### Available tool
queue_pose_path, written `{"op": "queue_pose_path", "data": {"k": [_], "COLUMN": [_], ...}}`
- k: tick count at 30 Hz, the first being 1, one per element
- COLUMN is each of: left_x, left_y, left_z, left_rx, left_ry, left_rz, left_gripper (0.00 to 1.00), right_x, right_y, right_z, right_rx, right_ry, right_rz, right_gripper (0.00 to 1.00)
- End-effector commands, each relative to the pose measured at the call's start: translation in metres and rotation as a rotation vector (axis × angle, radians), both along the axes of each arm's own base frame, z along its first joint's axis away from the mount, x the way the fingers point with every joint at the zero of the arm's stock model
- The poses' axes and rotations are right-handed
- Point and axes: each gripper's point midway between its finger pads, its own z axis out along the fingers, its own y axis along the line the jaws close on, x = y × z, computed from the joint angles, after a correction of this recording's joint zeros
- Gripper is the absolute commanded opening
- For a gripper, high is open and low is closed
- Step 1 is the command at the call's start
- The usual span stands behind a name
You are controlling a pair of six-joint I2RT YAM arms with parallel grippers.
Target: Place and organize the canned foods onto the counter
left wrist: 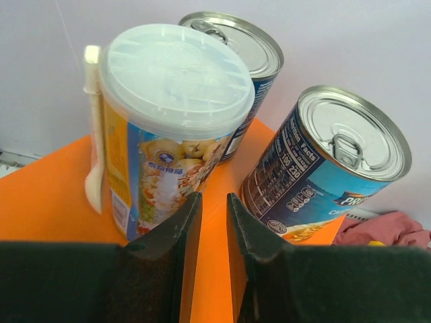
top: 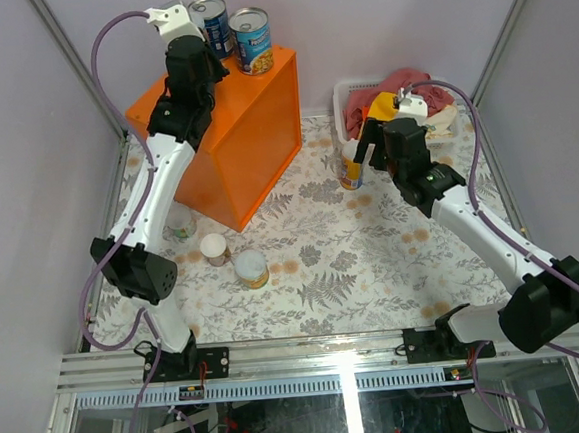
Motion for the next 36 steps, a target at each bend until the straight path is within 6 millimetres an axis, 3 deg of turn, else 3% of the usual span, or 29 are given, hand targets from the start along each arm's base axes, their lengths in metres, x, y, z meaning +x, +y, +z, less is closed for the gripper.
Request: {"op": "queue_pose_path", "data": {"k": [1,16,24,36], "left_x": [0.008,0.022,0.026,0.035], "left_y": [0.003,0.012,0.014,0.024], "left_z": [0.009,0.006,0.006,0.0], "left_rx": [-0.036,-0.057,-0.051,-0.084], "left_ry": [-0.027,-0.039,-0.044,-0.045], "left_rz": [-0.004,0.025,0.016,0.018], "left_gripper": [0.2,0.21,0.2,0.21], "right_x": [0.014,0.017,0.016,-0.005], "right_y": [0.005,0.005,0.008,0.0], "right_z": [0.025,0.025,0.016,0.017], "right_rx": [0.03,0.019,0.015,0.007], "right_ry": [-0.073,-0.072,-0.035,-0.009], "right_rz": [0.009,0.019,0.033,0.036], "right_gripper": [0.88,0.88,0.9,0.91]}}
